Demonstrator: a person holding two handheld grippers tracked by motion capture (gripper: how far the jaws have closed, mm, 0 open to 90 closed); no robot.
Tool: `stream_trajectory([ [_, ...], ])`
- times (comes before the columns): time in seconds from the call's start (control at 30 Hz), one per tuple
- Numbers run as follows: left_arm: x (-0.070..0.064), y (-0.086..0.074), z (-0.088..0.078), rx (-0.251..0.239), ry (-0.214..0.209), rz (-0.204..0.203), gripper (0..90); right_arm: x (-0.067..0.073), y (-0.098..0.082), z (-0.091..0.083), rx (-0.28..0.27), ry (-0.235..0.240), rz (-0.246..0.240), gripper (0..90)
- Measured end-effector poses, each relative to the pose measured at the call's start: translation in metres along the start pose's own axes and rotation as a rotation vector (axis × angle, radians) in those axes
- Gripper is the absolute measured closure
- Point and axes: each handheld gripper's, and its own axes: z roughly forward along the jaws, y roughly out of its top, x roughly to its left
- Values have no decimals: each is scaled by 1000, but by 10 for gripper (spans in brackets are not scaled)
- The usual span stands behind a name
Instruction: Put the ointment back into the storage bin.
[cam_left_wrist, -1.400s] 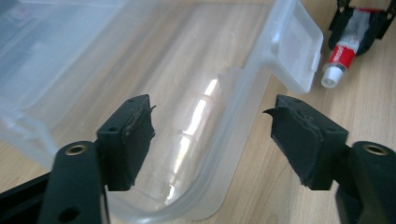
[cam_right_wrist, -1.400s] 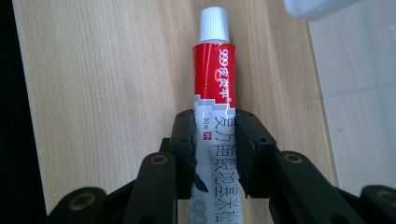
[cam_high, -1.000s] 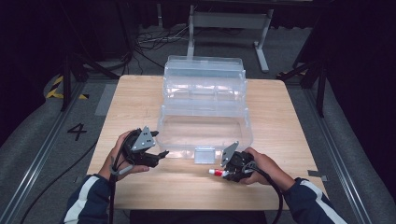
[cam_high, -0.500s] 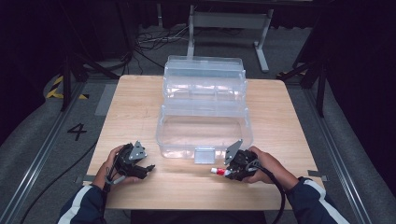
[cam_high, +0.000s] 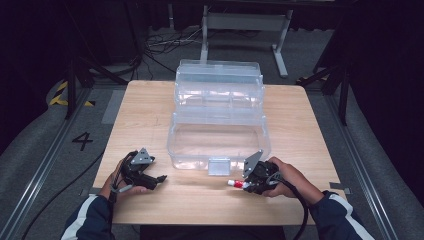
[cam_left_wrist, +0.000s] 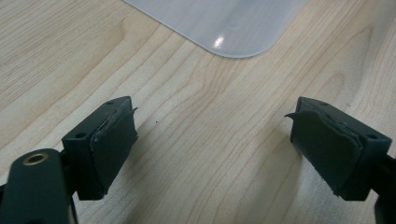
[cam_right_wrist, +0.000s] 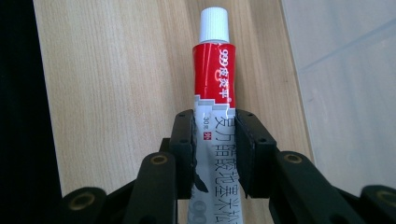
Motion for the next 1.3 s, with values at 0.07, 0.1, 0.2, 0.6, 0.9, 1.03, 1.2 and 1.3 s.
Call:
stream_trajectory([
  [0.07, 0, 1, 1, 0, -6, -1, 137, 1, -1, -5, -11, -11, 10, 707],
  [0.1, 1, 1, 1, 3, -7, 2, 134, 0, -2, -7, -13, -8, -1, 707],
  [0.2, 1, 2, 2, 7, -2, 8, 123, 1, -5, -13, -30, -15, 12, 707],
  [0.6, 1, 3, 3, 7, -4, 5, 111, 9, -12, -35, -61, -50, -25, 707],
  [0.9, 1, 3, 4, 6, -3, 4, 111, 11, -10, -60, -111, -71, -45, 706],
  [1.03, 1, 3, 3, 7, -4, 5, 110, 11, -4, -74, -115, -99, -60, 706],
  [1.2, 1, 3, 4, 6, -2, 4, 110, 10, 4, -88, -108, -129, -83, 706],
  [1.3, 1, 4, 4, 6, -3, 2, 108, 4, 7, -98, -126, -146, -72, 706],
])
